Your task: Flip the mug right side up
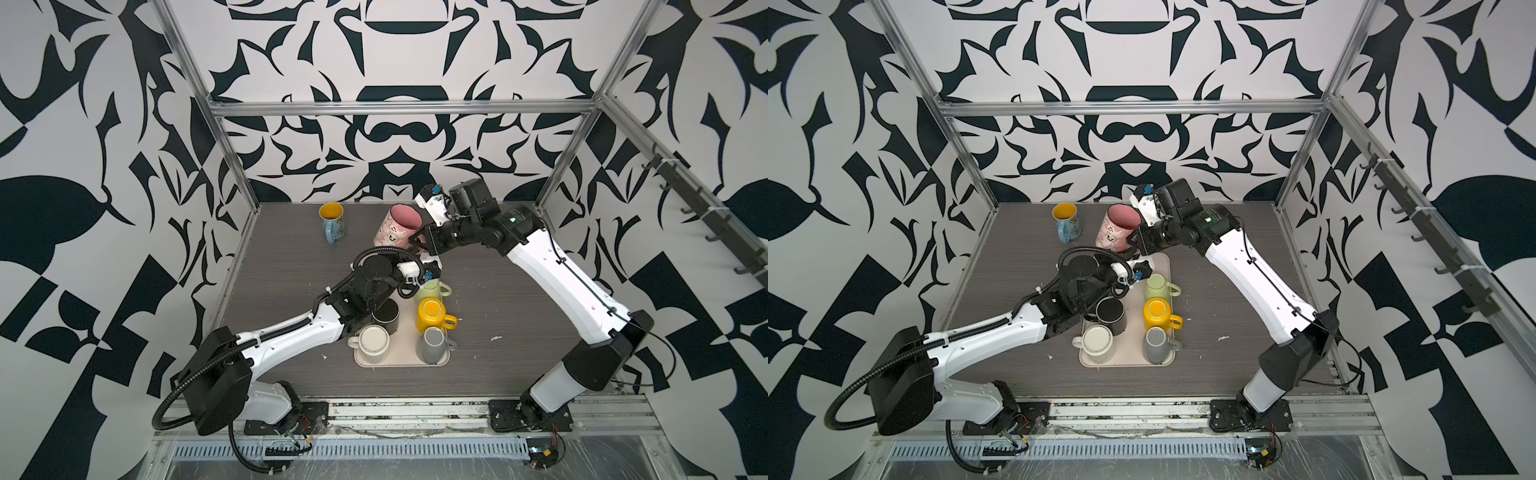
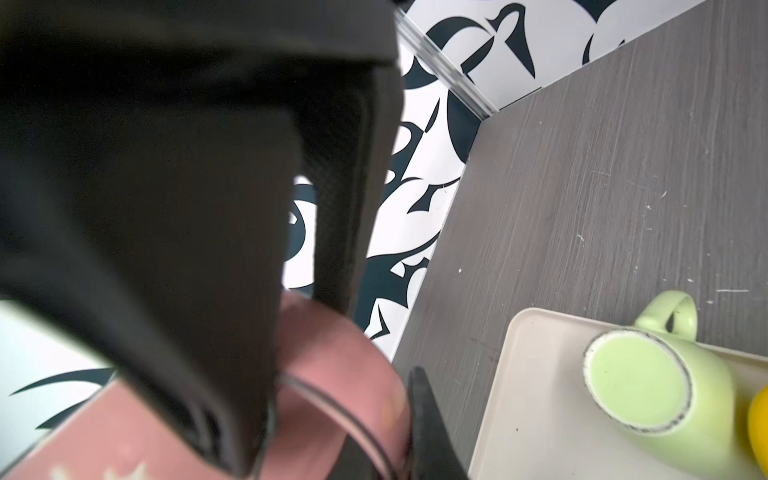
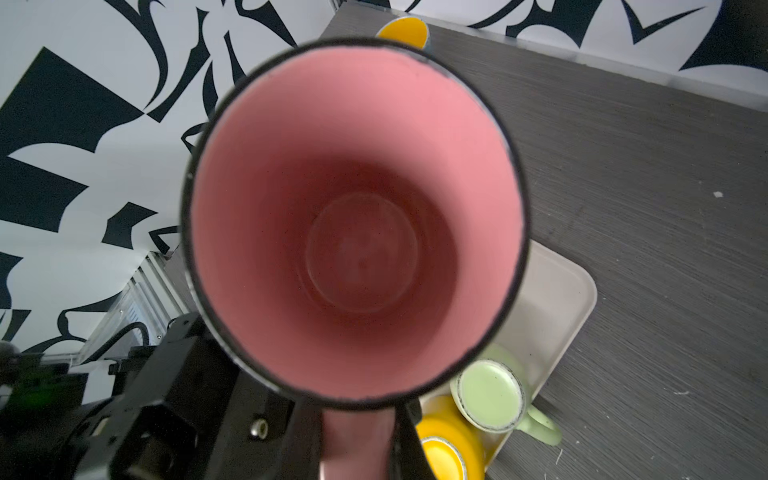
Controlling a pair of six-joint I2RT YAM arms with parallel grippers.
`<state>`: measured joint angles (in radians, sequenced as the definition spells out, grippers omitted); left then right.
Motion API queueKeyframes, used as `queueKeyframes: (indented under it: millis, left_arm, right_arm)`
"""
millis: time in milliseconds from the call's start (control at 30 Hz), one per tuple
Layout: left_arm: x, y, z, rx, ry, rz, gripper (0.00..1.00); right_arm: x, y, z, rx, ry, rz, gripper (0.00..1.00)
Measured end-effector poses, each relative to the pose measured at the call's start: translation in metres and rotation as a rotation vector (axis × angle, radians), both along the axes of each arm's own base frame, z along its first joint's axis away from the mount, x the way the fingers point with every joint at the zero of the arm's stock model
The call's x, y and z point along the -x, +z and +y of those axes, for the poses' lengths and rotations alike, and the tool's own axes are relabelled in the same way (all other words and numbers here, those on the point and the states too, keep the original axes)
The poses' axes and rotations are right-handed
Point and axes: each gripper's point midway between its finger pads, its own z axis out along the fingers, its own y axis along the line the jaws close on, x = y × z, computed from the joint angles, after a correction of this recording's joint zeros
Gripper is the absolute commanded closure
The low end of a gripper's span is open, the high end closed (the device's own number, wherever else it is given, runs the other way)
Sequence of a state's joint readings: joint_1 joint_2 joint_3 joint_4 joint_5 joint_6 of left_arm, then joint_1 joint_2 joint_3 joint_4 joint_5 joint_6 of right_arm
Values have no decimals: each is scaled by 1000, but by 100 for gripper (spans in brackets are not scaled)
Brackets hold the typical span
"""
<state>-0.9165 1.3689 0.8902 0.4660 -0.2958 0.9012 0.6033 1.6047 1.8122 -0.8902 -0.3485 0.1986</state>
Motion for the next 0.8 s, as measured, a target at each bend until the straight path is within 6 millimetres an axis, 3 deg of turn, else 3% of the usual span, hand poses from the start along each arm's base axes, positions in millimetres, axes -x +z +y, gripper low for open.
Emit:
queueKeyframes:
  millis: [300,800]
  left_arm:
    - [1,-3,-1,-13,-3,3,100]
    - [2,-3,1,-30,21,-27,56]
  right_arm:
    - [2,-3,0,0,1,-2,100]
    - [-1,-11,-7,31,-90,-12,100]
